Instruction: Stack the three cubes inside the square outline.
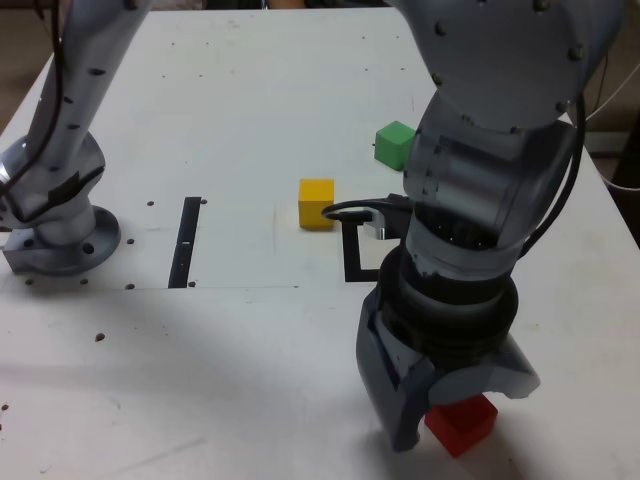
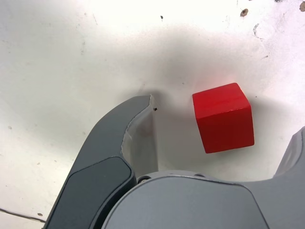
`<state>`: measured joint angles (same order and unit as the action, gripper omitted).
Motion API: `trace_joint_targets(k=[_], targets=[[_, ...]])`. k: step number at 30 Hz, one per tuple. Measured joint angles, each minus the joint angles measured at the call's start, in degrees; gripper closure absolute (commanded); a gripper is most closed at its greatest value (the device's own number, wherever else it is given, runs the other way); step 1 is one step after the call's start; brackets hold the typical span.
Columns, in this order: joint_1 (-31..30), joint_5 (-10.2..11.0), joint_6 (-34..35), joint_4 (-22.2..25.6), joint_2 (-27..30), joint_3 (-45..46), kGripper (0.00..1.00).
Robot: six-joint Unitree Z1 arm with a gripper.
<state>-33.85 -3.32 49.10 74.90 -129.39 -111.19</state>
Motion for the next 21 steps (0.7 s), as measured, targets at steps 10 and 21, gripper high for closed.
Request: trace_joint_targets(k=[10,21], targets=[[0.74,-0.84,-0.07,-0.23,-3.93,-4.11,0.04],[2.0,-1.78,0.74,-0.29,-4.17,-3.38,0.38]])
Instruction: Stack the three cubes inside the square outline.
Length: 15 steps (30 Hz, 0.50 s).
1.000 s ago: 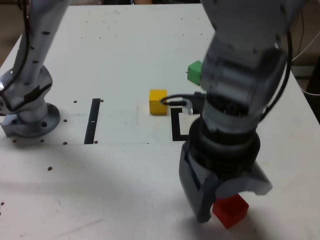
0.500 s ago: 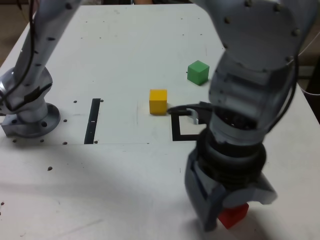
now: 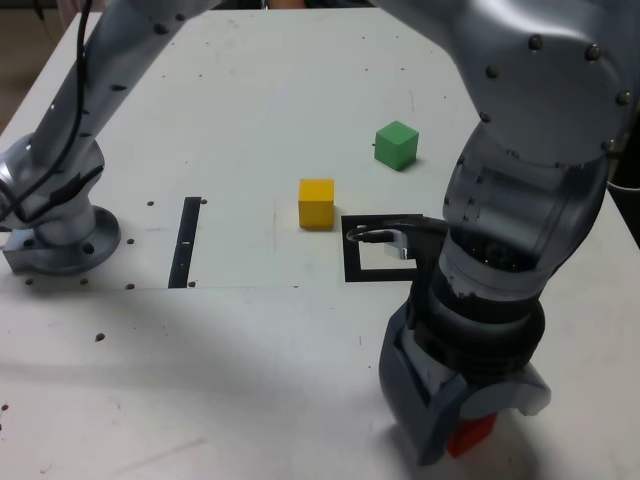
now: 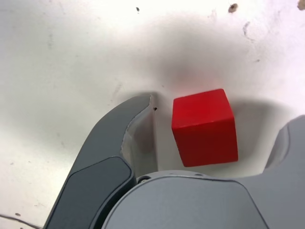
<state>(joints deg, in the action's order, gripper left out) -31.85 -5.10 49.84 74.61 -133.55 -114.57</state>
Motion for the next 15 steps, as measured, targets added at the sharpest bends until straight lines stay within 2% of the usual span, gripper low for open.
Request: trace_joint_targets(k=[3,6,15], targets=[[0.01,-0.24,0.2,-0.36,0.0,0.01,0.47],[0.02,-0.48,0.24,-1.48,0.0,0.11,0.53],[0.05,-0.54,0.23,-5.59,0.0,3.1,0.55]])
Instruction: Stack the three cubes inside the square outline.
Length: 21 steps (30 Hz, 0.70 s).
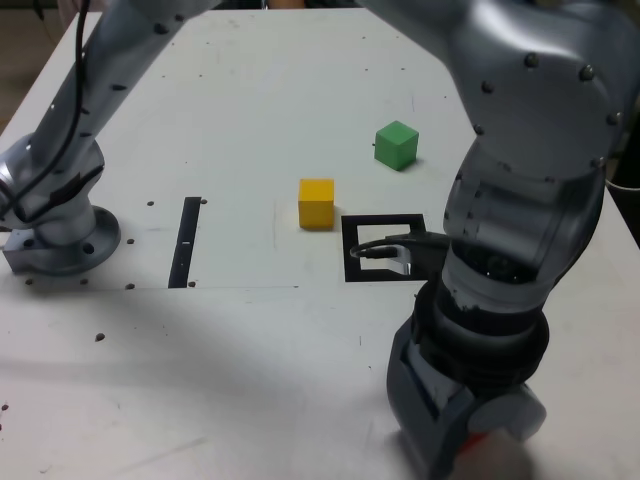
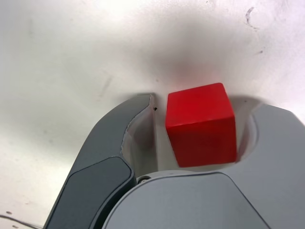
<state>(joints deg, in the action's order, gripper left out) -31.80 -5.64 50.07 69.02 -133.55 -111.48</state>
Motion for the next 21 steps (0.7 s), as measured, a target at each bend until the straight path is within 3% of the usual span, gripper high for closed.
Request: trace_joint_targets(k=[6,15,21], targets=[[0.0,0.39,-0.01,-2.66,0.31,2.46,0.64],[0.0,2.94,-1.22,-2.89,2.22,4.02,0.72],[0.6,4.29,-6.66,1.85,6.42,4.25,0.72]])
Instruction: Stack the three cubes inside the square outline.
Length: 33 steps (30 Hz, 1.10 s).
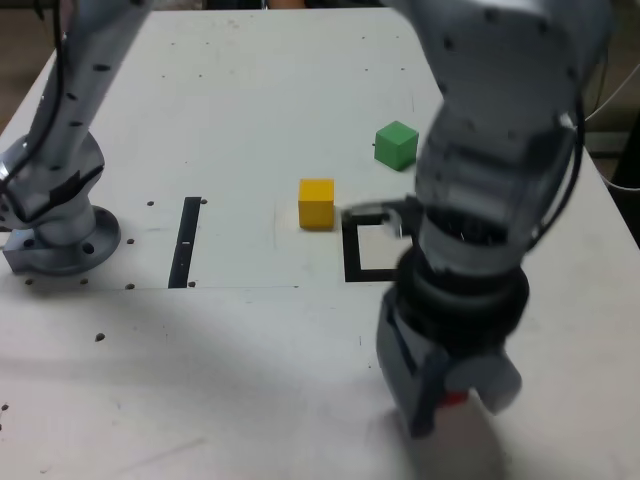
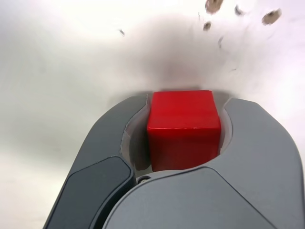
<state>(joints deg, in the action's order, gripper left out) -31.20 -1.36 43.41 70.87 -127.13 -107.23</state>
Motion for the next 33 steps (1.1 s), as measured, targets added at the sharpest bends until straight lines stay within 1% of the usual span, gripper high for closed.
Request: trace_joint_targets(k=[2,6,8,10,11,13,16,18,21,23,25,29,33], targets=[[1.43,-0.25,-3.64,2.33,1.81,0.01,0.72],[7.99,-2.87,-11.49,6.29,5.9,2.04,0.72],[11.57,-3.5,-15.23,7.37,8.0,4.46,0.72],[15.4,-3.18,-19.12,7.78,10.61,7.95,0.72],[17.12,-2.49,-20.98,7.79,11.94,9.72,0.72],[20.55,-0.39,-25.1,7.68,14.64,13.4,0.72],[23.07,2.2,-30.71,5.56,16.38,17.86,0.72],[23.96,3.04,-34.65,2.93,16.61,21.15,0.72],[24.14,3.1,-40.62,-1.47,16.83,24.58,0.72],[24.13,3.03,-43.2,-3.51,17.06,26.08,0.72],[24.14,2.96,-43.23,-4.46,17.15,26.63,0.72],[24.14,2.61,-44.69,-8.35,17.29,29.22,0.72],[24.14,2.14,-44.92,-10.36,17.06,29.7,0.72]])
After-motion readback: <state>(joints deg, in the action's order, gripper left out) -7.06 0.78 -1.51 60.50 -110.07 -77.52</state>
